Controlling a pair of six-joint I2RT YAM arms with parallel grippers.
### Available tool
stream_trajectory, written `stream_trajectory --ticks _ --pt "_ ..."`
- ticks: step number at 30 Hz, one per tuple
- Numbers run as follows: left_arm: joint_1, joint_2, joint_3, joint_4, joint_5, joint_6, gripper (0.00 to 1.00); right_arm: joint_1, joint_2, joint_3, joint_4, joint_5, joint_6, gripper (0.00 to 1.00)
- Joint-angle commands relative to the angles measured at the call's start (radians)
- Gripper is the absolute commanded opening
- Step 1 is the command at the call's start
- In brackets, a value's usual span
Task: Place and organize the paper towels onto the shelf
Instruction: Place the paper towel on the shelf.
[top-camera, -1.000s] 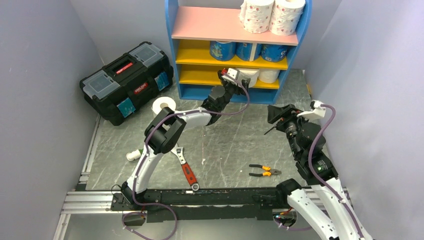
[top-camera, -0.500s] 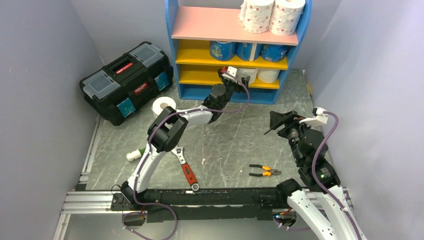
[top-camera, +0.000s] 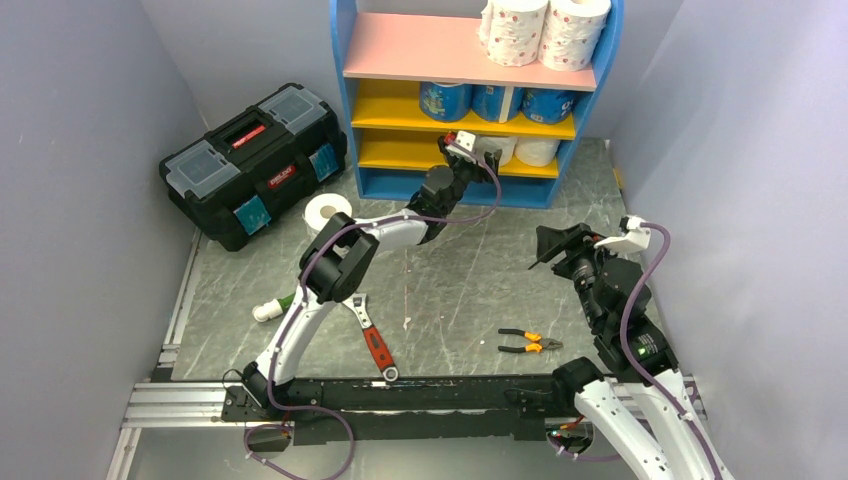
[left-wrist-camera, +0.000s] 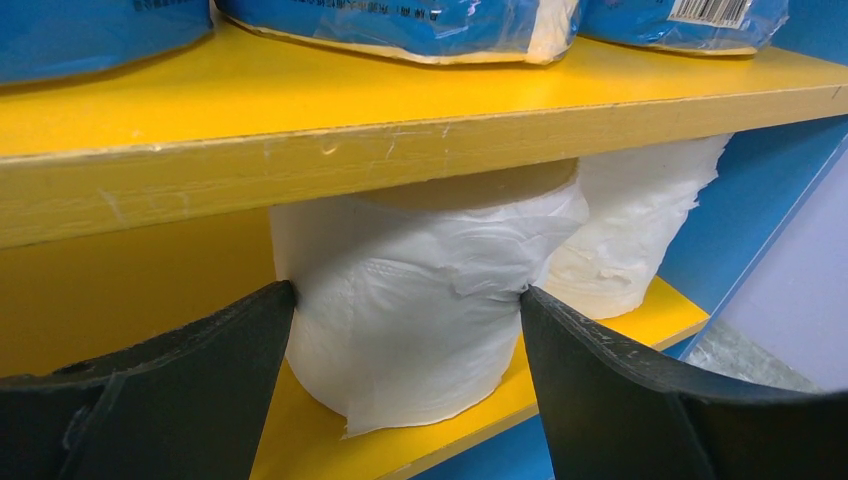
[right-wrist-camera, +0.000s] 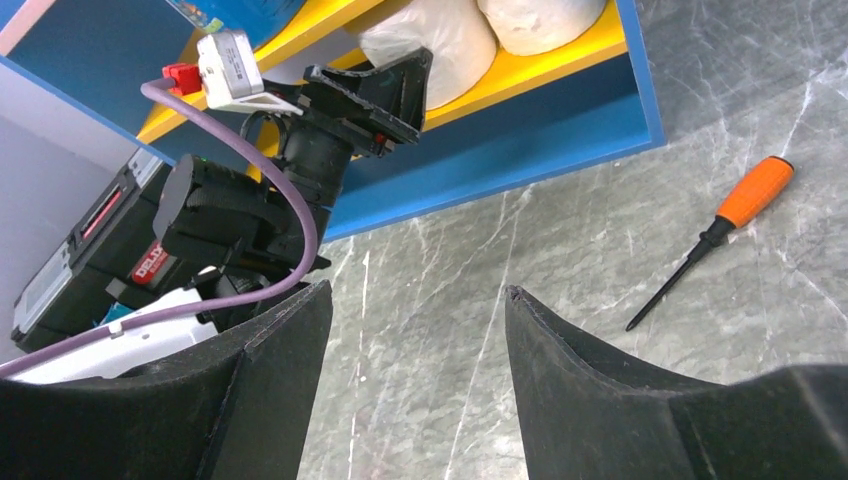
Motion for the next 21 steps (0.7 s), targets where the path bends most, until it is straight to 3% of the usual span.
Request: stream_trajectory --ticks 1,15,21 --pt "0.006 0.024 0.054 0.023 0.031 -0.04 0.89 0.0 0.007 -0.007 0.011 -0.008 0.008 0.66" --pt "0.006 0.019 0.046 0.034 0.062 -0.049 0.9 0.001 0.016 -0.014 0.022 -0.003 0.004 0.66" --pt "0.011 -0.049 -0.046 0.08 0.024 -0.031 0.94 0.0 0.022 0.005 0.01 0.016 -0.011 0.66"
